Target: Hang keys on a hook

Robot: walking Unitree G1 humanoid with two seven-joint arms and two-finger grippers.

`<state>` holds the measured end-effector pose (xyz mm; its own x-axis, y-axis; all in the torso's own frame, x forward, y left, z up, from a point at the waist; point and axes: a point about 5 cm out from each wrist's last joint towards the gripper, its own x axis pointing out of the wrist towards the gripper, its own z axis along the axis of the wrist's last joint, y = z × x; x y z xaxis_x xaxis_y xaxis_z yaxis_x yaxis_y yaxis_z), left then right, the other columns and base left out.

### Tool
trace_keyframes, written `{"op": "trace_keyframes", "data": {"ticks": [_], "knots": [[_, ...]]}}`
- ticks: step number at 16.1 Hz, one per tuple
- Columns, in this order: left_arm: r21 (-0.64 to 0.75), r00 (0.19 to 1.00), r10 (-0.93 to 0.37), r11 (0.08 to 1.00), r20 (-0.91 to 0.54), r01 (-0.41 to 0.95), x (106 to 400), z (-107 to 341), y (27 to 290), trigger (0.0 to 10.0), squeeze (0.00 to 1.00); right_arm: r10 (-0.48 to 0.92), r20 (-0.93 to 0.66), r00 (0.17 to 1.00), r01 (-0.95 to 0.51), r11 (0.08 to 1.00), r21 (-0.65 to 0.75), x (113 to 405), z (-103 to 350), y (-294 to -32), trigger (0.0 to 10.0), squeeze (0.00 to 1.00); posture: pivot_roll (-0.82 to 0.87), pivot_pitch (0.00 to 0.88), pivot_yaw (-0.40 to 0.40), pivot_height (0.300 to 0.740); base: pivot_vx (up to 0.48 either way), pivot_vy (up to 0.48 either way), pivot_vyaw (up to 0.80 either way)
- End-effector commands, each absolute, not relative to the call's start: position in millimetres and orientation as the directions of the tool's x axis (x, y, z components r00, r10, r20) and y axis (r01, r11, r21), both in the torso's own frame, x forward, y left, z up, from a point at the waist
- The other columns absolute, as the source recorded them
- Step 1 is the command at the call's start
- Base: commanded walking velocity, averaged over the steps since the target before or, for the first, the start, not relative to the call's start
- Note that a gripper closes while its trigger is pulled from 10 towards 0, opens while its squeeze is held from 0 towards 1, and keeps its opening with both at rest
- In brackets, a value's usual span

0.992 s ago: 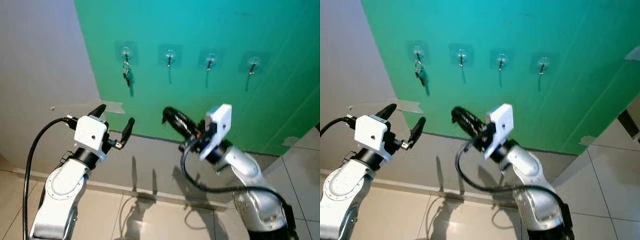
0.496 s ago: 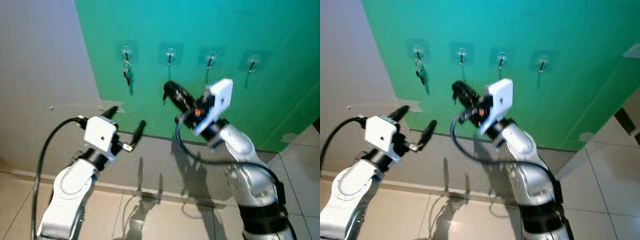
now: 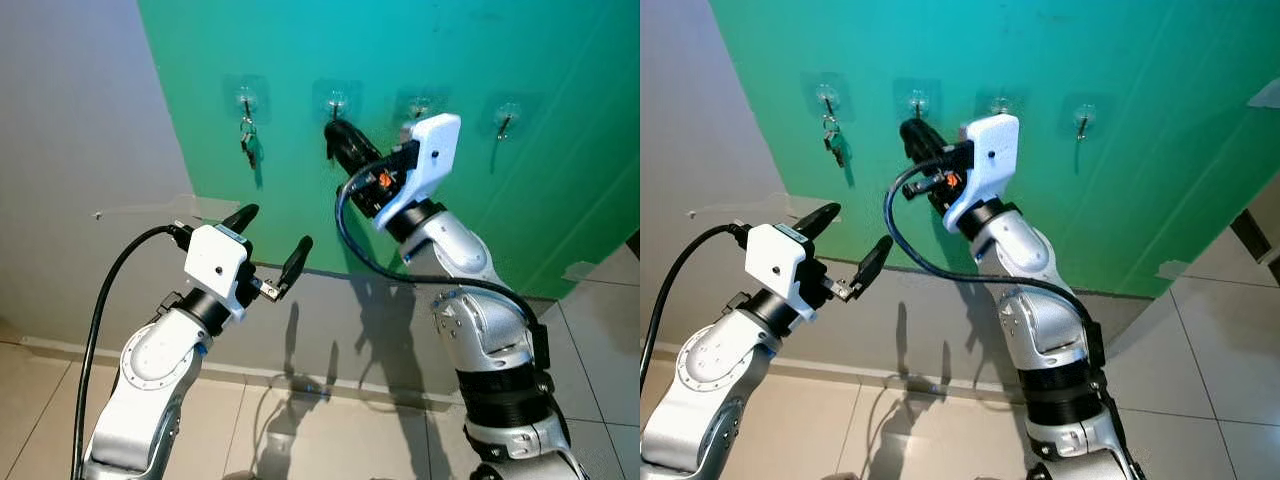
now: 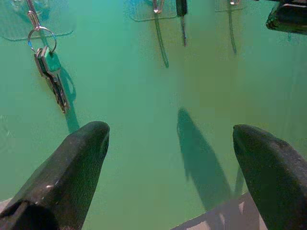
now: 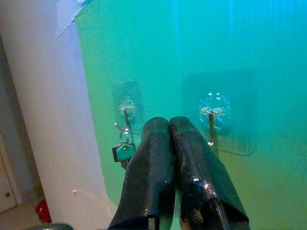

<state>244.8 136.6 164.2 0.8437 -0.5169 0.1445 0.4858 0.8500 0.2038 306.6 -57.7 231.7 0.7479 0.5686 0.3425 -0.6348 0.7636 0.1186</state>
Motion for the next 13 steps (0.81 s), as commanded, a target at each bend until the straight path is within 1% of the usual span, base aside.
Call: {"op": "trace_keyframes", "data": {"ticks": [1,13], "knots": [[0.206,0.83,-0.536,0.839,0.154,0.504,244.4,168.7,132.8,10.0,0.0,0.549,0.341,0.763,-0.618,0.774,0.136,311.5,235.3,-59.0,10.0,0.0,0.0,0.053,-0.036,0.74,0.0,0.0,0.0],[0.194,0.831,-0.534,0.842,0.158,0.504,243.9,168.7,131.9,10.0,0.0,0.539,0.336,0.772,-0.611,0.775,0.159,319.3,237.9,-54.9,10.0,0.0,-0.01,0.062,-0.037,0.74,0.0,0.0,0.0]]}}
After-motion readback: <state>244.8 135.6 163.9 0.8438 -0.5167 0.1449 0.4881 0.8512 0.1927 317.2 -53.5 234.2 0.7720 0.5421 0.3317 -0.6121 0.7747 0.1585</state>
